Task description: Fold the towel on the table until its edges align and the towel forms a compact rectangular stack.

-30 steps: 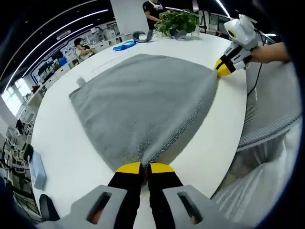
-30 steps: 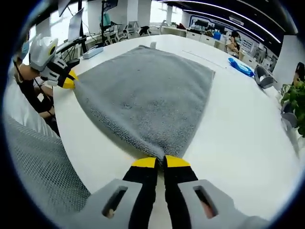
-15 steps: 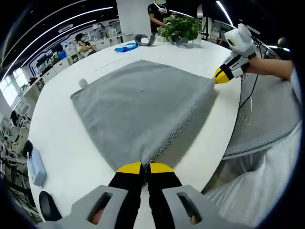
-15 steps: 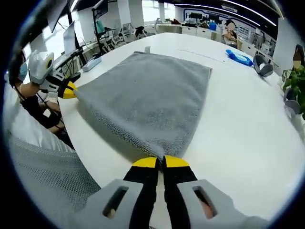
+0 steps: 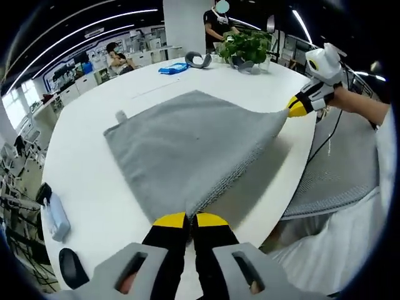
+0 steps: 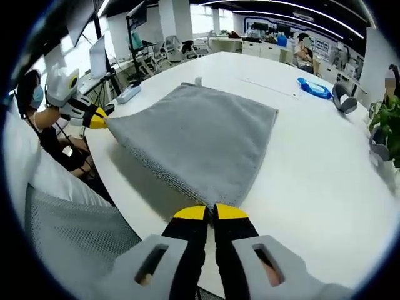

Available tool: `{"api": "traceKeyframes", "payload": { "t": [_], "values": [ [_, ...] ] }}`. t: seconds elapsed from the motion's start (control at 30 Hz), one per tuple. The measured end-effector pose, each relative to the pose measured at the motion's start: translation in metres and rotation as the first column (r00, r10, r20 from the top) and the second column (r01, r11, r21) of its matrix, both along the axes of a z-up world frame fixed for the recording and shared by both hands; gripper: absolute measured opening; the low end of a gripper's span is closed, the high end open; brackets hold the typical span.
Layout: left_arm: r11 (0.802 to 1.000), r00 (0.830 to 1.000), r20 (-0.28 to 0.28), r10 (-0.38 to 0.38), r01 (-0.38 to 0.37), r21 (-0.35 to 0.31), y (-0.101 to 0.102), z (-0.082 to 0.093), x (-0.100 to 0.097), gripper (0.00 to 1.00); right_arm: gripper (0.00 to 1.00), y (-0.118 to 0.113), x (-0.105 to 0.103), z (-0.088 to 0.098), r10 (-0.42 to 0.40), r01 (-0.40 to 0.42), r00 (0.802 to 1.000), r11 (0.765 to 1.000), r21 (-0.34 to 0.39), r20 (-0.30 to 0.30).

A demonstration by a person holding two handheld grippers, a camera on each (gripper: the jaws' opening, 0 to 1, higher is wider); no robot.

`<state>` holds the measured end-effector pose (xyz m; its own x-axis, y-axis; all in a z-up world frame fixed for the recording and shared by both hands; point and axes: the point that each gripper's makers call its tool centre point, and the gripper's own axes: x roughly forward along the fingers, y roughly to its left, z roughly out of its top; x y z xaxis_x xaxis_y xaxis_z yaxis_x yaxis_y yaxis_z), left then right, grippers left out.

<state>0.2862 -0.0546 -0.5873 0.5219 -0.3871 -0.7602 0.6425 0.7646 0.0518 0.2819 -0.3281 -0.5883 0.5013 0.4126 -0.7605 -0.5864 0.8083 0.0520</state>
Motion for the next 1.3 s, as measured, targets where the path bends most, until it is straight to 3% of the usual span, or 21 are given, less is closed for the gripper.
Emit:
{"api": "traceKeyframes", "payload": {
  "t": [0.4,1.07,1.3],
  "values": [
    [1.0,1.0,0.001,-0.007,0.007,-0.001,0.001,0.022,-0.001,0.04,0.01,0.001,0.002,0.029,0.0,0.0,1.0,1.0,0.031,0.023],
    [0.999,1.0,-0.001,0.012,-0.012,-0.035,0.001,0.054,-0.002,0.04,0.01,0.002,0.002,0.071,0.075,-0.071,0.992,0.997,-0.043,0.103],
    [1.0,1.0,0.018,-0.001,0.002,-0.018,0.0,0.067,-0.005,0.04,0.01,0.0,0.001,0.083,0.064,-0.062,0.992,0.998,-0.025,0.111]
  ]
}}
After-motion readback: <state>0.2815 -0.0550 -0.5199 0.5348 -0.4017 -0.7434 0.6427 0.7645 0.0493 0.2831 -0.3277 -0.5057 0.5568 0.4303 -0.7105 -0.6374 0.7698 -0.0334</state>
